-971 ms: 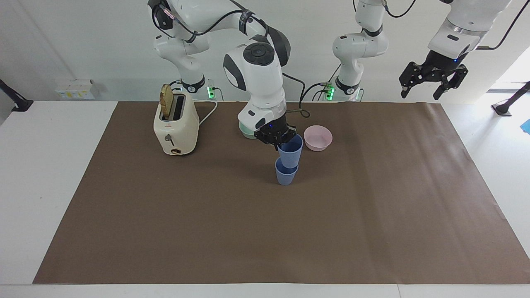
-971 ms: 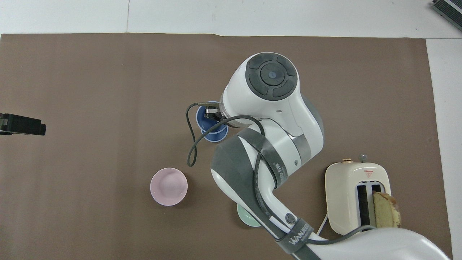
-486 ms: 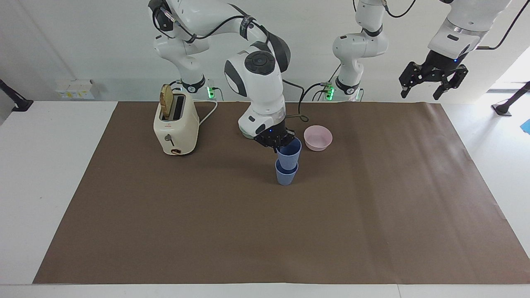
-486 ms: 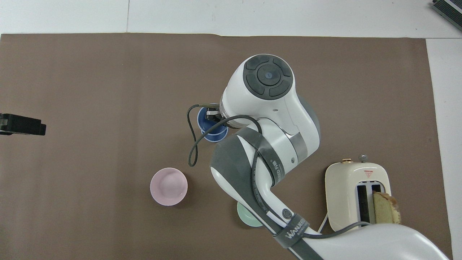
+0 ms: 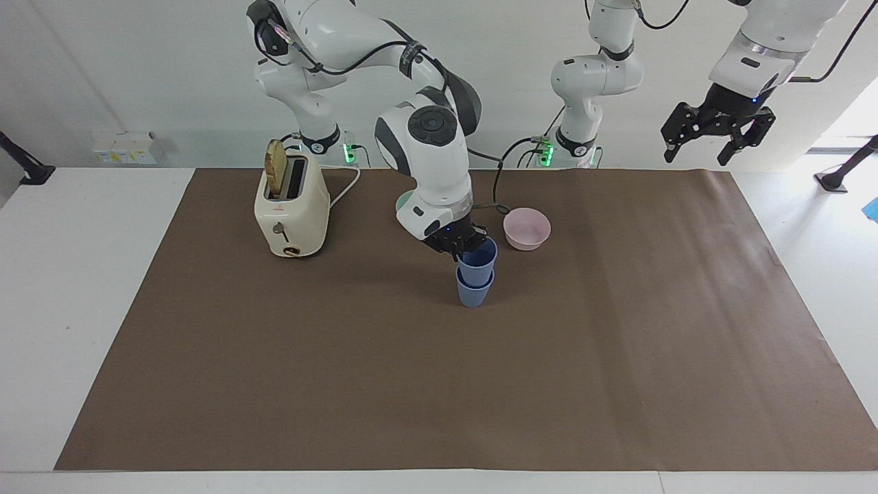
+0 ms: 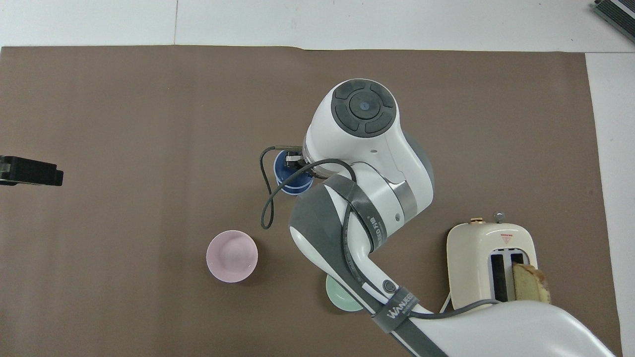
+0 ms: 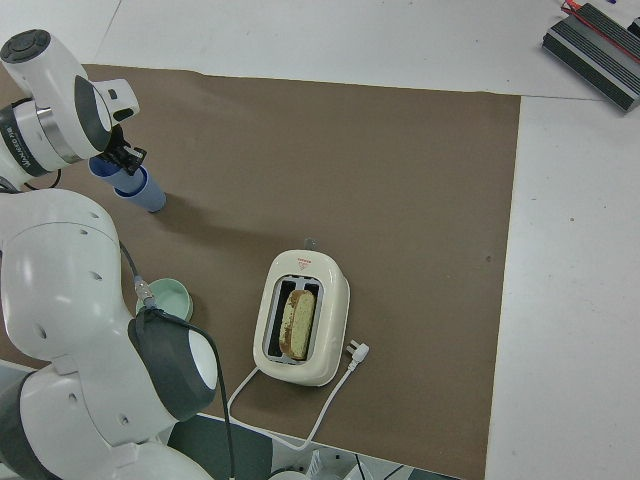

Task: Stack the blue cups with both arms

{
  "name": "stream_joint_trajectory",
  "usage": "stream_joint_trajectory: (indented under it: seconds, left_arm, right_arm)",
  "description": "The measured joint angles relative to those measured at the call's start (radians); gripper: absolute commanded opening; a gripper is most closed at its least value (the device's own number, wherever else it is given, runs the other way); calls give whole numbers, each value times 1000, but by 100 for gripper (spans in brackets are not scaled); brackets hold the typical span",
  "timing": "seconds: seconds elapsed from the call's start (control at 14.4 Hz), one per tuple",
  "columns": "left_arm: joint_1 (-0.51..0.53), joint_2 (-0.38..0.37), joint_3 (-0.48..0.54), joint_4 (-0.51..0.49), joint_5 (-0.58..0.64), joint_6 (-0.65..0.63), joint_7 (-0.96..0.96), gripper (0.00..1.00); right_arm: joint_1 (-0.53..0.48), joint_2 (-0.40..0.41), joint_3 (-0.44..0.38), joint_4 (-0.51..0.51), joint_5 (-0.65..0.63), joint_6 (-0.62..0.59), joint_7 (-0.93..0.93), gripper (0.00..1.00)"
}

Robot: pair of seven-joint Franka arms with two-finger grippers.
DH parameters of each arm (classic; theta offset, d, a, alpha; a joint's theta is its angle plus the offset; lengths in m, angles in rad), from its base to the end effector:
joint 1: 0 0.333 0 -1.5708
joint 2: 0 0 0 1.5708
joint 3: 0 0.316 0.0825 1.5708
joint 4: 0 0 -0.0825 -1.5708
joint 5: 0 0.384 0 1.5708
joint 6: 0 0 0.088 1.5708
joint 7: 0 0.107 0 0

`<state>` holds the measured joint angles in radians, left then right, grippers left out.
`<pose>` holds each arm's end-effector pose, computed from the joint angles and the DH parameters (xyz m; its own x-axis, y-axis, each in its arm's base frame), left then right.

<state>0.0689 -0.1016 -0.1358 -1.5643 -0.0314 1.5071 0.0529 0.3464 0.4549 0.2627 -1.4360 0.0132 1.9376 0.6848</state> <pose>0.5142 -0.0423 0.6757 0.9916 -0.1213 0.0443 -0.1221 -0.9924 0.0152 0.5864 0.3729 0.4442 0.9937 -0.1066 -0.0341 -0.1103 -0.9846 -0.1356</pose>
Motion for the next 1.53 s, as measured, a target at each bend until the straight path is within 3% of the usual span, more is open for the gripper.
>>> stream_joint_trajectory:
  seconds: [0.21,0.35,0.62,0.69,0.83,1.11,1.53]
  left_arm:
    - [0,0,0,0,0,0,0,100]
    - [0,0,0,0,0,0,0,100]
    - [0,0,0,0,0,-1,0,100]
    - [0,0,0,0,0,-1,0,100]
    - [0,0,0,0,0,-1,0,100]
    - [0,0,0,0,0,-1,0,100]
    - [0,0,0,0,0,-1,0,100]
  right_arm:
    - [0,7,-1,-5,-4,5,0,0]
    - [-1,11,-1,-6,-5,8,0,28]
    - [-2,12,-1,-6,-5,25,0,45]
    - [-2,12,-1,-6,-5,28,0,55]
    - [-3,12,-1,-6,-5,29,0,100]
    - [-14,11,-3,0,-51,6,0,100]
    - [-145,-62,-7,54,-78,-159,-138,100]
